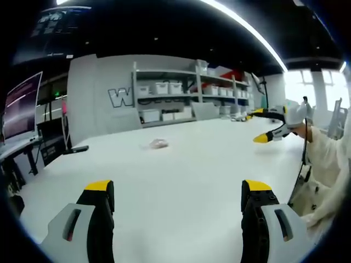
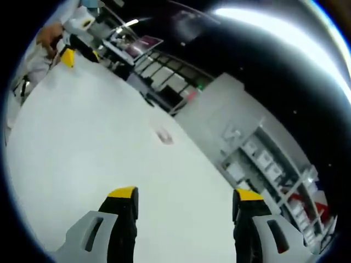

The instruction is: Open the resealable bag by pulling the two sides of the seal apart until the entire bag opening is separated and visibly accessible.

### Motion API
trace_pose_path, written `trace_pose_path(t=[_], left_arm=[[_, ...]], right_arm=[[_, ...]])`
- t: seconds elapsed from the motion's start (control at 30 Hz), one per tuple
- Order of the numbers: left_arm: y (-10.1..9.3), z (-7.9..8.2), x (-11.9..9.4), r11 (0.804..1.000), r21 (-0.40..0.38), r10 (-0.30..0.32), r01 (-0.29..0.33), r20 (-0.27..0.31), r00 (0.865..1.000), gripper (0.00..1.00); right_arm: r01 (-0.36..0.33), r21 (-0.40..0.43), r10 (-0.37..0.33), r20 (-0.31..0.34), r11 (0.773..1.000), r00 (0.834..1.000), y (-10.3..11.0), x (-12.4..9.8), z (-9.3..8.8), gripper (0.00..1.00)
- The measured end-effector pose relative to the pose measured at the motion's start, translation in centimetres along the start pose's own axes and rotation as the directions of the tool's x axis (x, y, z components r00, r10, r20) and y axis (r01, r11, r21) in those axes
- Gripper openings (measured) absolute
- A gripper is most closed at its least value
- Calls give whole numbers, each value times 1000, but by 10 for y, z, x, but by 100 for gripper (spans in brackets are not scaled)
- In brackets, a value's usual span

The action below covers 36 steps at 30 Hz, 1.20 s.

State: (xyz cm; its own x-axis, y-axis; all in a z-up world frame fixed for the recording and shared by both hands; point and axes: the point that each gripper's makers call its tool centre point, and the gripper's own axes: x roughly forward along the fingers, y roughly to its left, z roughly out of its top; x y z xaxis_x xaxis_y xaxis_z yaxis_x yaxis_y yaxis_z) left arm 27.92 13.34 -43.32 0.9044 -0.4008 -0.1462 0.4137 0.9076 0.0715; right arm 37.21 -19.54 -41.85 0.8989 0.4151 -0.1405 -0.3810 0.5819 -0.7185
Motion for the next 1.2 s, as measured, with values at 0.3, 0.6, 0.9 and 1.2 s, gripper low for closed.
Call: trace_pose_path(t=[0.3, 0.6, 0.9, 1.2], left_arm=[[-1, -1, 1, 1000, -1, 0, 0, -2, 1000, 95], [-1, 1, 0, 1000, 1, 4, -4, 3, 1000, 95], [-1, -1, 1, 1000, 5, 4, -4, -5, 1000, 95], [-1, -4, 0, 1000, 3, 10, -10, -10, 1000, 95]], right_arm=[[-16, -14, 16, 3, 1000, 1000, 2, 11, 3, 69], [-36, -33, 36, 8, 999, 999, 7, 18, 8, 68], [-46, -57, 47, 6, 997, 999, 9, 23, 10, 68], [-59, -72, 60, 12, 996, 998, 10, 32, 15, 67]])
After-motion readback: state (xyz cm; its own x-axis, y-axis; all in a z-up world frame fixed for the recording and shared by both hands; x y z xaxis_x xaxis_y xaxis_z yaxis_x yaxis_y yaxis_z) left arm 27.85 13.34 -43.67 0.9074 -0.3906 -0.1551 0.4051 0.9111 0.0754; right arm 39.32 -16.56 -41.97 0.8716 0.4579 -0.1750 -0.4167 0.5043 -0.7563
